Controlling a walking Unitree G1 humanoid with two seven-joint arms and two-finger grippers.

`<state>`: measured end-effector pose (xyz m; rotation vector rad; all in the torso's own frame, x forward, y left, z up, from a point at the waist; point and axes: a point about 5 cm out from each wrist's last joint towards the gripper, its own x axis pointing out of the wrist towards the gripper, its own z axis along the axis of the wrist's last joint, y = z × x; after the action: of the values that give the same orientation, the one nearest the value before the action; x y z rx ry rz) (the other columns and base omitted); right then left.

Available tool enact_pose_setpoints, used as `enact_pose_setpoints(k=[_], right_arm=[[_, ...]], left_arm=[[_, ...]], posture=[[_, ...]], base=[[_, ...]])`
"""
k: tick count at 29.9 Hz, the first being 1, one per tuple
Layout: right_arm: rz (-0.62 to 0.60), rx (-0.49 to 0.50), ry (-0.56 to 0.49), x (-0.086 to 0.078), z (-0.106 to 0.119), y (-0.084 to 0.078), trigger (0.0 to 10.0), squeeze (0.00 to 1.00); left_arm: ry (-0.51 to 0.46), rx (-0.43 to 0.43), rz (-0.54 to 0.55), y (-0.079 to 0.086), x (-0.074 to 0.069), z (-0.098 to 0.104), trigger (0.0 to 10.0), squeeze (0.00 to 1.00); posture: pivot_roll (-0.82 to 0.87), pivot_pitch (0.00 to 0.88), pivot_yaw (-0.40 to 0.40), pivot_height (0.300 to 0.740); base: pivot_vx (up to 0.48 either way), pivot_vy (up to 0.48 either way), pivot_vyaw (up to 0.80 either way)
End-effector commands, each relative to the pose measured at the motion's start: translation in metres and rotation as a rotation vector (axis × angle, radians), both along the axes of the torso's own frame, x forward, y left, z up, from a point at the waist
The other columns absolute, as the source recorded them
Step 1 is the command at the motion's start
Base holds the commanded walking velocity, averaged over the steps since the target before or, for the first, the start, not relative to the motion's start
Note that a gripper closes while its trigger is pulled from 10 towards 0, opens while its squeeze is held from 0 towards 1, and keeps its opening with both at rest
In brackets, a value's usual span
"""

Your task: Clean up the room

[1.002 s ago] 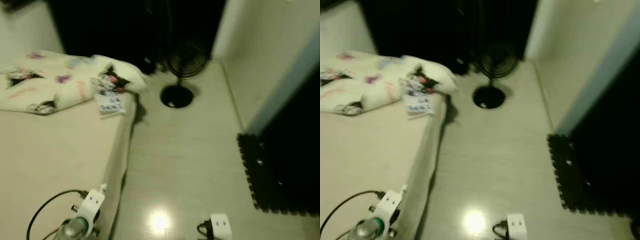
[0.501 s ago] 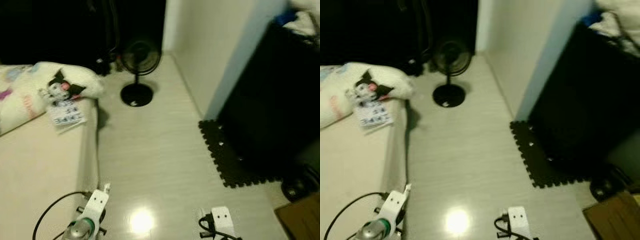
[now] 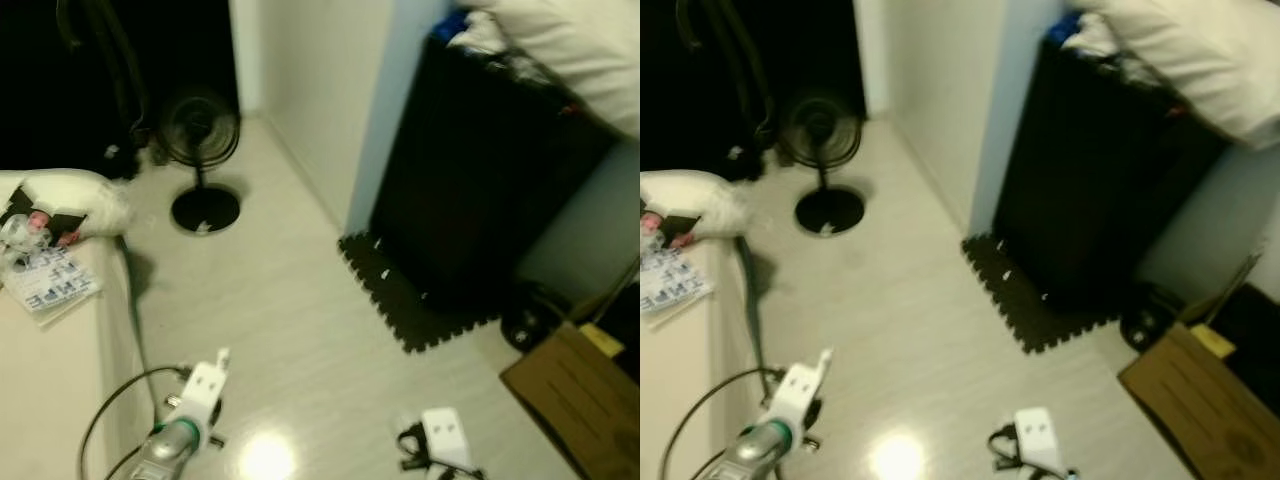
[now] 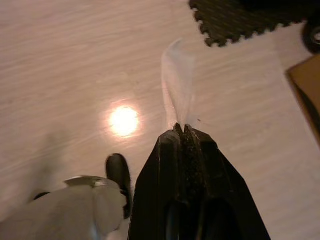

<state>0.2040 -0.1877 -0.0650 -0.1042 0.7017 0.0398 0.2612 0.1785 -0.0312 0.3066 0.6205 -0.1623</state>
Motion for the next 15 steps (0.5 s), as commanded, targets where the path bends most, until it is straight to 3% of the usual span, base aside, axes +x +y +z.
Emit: enact_pose_setpoints(k=[1, 15], right_arm=[[0.007, 0.007, 0.020, -0.0046, -0.0034, 0.0039, 10.0, 0.00], [0.003, 0.008, 0.013, -0.0024, -0.0023, 0.0046, 10.0, 0.00]], left_arm=[[0.046, -0.002, 0.018, 0.0044, -0.0111, -0.0087, 10.0, 0.00], [0.044, 0.003, -0.002, 0.0018, -0.0093, -0.0078, 10.0, 0.00]], posture=[[-0.04, 0.014, 0.065, 0.740], [-0.04, 0.004, 0.068, 0.740]], base=[[0.000, 0.000, -0.75], [0.000, 0.000, -0.75]])
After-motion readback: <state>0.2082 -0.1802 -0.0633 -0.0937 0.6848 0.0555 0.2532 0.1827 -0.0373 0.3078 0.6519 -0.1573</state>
